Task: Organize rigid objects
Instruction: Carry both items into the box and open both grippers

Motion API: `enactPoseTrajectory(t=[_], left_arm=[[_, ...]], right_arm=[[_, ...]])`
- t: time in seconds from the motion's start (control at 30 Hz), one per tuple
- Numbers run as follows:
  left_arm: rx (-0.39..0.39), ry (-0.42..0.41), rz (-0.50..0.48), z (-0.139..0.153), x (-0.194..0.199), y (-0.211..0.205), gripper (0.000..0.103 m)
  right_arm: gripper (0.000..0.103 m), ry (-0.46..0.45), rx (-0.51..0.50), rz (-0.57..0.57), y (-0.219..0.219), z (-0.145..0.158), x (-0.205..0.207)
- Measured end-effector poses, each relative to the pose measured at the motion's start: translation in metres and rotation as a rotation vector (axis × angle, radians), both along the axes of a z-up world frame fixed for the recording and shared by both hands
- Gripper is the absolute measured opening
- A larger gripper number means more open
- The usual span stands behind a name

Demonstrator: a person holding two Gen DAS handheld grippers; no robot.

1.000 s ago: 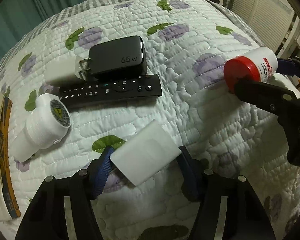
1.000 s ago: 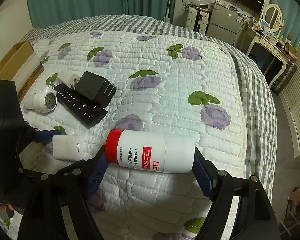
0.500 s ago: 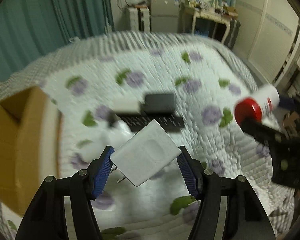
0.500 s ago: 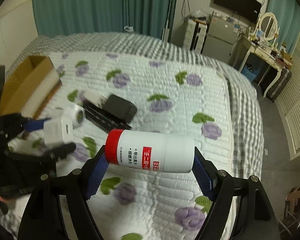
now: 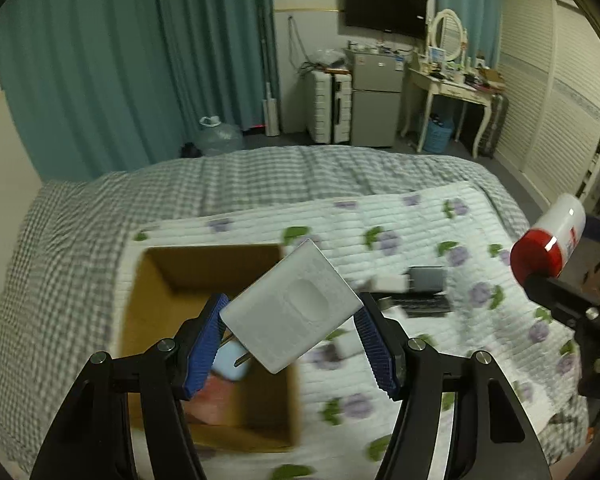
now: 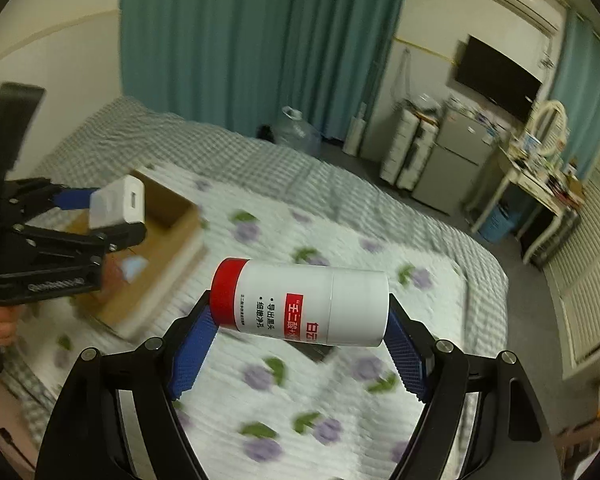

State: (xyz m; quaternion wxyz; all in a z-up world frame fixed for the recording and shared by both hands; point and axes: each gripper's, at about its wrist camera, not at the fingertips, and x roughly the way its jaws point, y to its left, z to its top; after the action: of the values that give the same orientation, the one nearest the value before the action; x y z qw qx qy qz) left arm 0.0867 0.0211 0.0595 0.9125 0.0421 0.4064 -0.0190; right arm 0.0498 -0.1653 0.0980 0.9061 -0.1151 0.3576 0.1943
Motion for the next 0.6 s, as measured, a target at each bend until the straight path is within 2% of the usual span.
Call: enactPoseTrajectory(t=[0.1,0.17,0.27,0.43,0.6], left_arm=[[-0.019,0.020,0.035,-0.014,0.001,0.033,0.065],[-0.058,0.048,0.071,-0.031,0.006,0.060,0.065],[-0.064,0.085,0.089,-0.056,0.011,0.082,0.065],[-0.080,0.143,0.095,-0.091,0.019,0.103,0.065],[-0.089,0.160,0.080,-0.109,0.022,0.115,0.067]], right_arm=[[0.079,0.005,0.020,0.045,0.041,0.004,0.003],[0.079,0.022,0.032,0.074,0.071,-0.002,0.008],[0.079,0.044,0.031,0.104,0.107,-0.014,0.016],[0.079,0.091,0.032,0.126,0.154,-0.044,0.036],[0.079,0.117,0.029,0.134,0.186,-0.071,0.060]])
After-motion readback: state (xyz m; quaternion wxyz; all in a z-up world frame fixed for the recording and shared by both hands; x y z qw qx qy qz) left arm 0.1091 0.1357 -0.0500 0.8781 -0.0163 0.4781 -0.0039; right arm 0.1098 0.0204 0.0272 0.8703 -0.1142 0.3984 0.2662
